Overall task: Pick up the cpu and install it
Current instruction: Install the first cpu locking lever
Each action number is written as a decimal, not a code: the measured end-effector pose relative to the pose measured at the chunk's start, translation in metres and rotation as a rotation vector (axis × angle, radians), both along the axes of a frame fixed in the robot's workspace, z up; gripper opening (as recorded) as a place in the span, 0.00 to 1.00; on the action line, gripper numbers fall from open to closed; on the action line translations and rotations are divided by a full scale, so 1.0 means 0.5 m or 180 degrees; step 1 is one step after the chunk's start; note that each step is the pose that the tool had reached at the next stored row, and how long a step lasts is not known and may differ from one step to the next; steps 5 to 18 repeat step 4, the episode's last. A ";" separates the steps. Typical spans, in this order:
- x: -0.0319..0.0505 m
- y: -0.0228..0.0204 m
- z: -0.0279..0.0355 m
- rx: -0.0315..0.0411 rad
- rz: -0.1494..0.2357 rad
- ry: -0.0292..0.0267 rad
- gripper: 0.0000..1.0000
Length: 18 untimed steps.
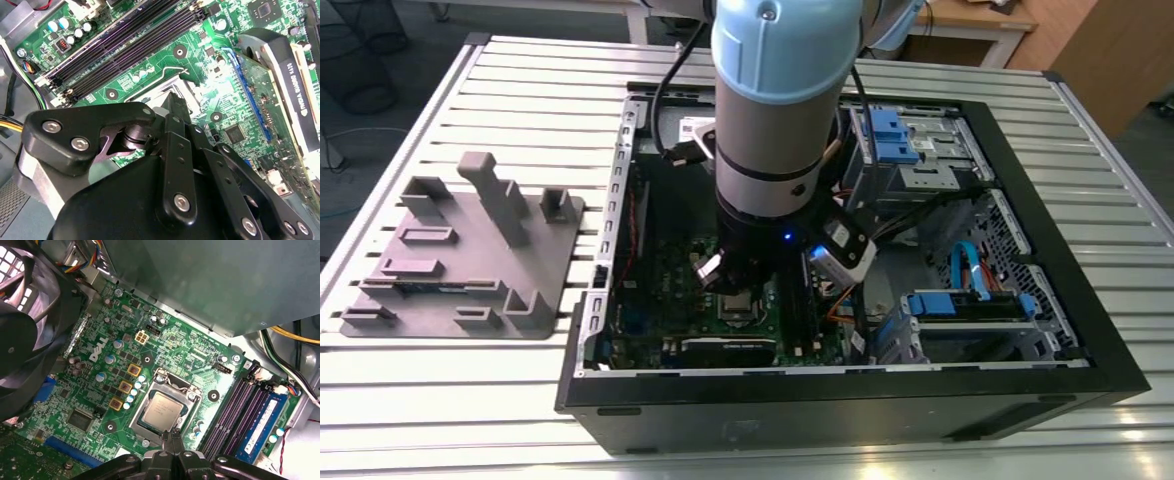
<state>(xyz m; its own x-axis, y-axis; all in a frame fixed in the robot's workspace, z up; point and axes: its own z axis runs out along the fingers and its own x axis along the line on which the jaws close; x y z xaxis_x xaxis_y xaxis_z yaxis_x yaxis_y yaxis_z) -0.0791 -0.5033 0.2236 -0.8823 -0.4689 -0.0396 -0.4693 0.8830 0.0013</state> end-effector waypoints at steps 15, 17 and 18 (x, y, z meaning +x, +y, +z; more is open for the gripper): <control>0.000 0.0000 0.003 0.0000 0.0000 0.0000 0.11; 0.000 0.0000 0.003 0.0000 0.0000 0.0000 0.11; 0.000 0.0000 0.003 0.0000 0.0000 0.0000 0.11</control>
